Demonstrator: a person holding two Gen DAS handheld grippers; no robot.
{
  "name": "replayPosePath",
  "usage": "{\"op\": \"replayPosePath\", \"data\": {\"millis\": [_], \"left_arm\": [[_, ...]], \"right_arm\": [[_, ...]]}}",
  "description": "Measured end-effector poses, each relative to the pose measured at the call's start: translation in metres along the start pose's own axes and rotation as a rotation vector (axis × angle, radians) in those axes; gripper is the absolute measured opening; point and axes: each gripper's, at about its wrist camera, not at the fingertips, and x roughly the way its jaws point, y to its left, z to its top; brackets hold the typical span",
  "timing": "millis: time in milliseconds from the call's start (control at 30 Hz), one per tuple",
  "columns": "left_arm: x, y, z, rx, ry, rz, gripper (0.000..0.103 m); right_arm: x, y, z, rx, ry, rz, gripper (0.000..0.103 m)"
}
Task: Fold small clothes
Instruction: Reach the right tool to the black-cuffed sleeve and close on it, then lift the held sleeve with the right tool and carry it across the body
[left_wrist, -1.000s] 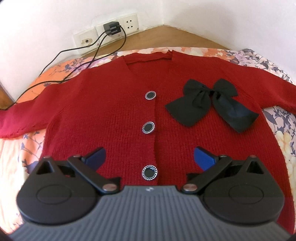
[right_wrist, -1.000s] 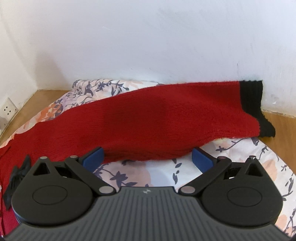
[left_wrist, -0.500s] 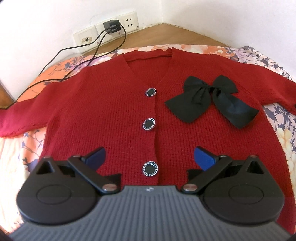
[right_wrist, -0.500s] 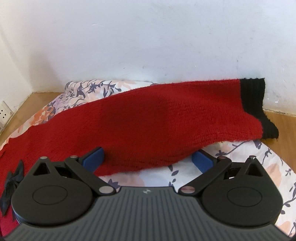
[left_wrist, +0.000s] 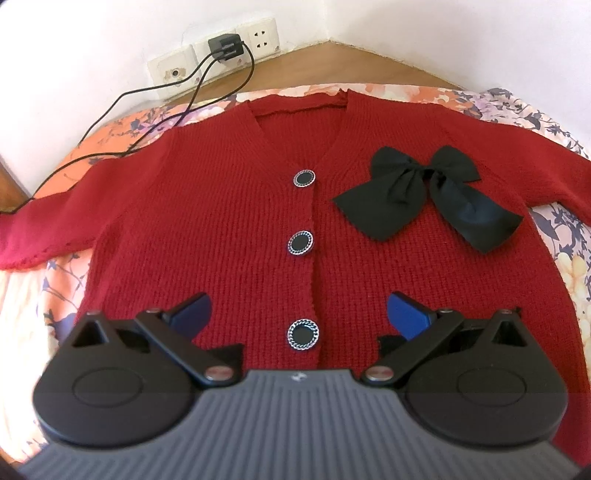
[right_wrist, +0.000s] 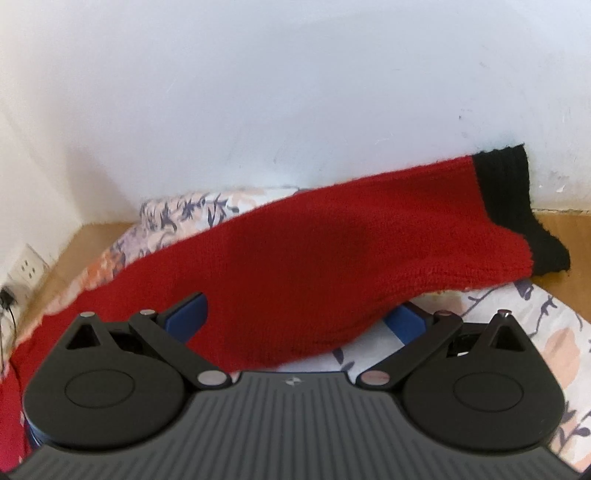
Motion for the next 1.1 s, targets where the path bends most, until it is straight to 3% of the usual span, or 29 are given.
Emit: {"op": "replayPosePath", "data": {"millis": [167, 267, 367, 433, 467, 533, 600, 733, 1100], "left_arm": [[0.002, -0.001, 0.001, 0.002, 0.008, -0.004, 0.103], [0.003, -0.002, 0.001, 0.005, 0.011, -0.005, 0.103], [0.004, -0.003, 0.001, 0.008, 0.015, -0.004, 0.103], [0.005, -0.003, 0.001, 0.011, 0.016, -0.005, 0.103], [0.005, -0.004, 0.002, 0.012, 0.017, -0.006, 0.103], [0.005, -0.004, 0.002, 0.014, 0.016, -0.009, 0.103], [0.004, -0.005, 0.002, 0.019, 0.015, -0.012, 0.103], [0.004, -0.007, 0.003, 0.023, 0.014, -0.016, 0.103], [-0.001, -0.001, 0.003, 0.014, -0.002, -0.022, 0.103]], "right_arm": [[0.005, -0.003, 0.004, 0.042, -0.024, 0.018, 0.102], [0.007, -0.002, 0.005, 0.023, -0.033, 0.001, 0.091], [0.007, -0.005, 0.006, 0.028, -0.041, -0.007, 0.076], [0.008, -0.008, 0.007, 0.04, -0.041, -0.012, 0.056], [0.007, -0.011, 0.007, 0.046, -0.039, -0.017, 0.051], [0.006, -0.016, 0.008, 0.06, -0.037, -0.022, 0.028], [0.004, -0.02, 0.008, 0.077, -0.034, -0.014, 0.019], [-0.009, -0.016, 0.008, 0.05, -0.072, 0.007, 0.013], [-0.046, 0.021, 0.015, -0.033, -0.144, 0.143, 0.011]]}}
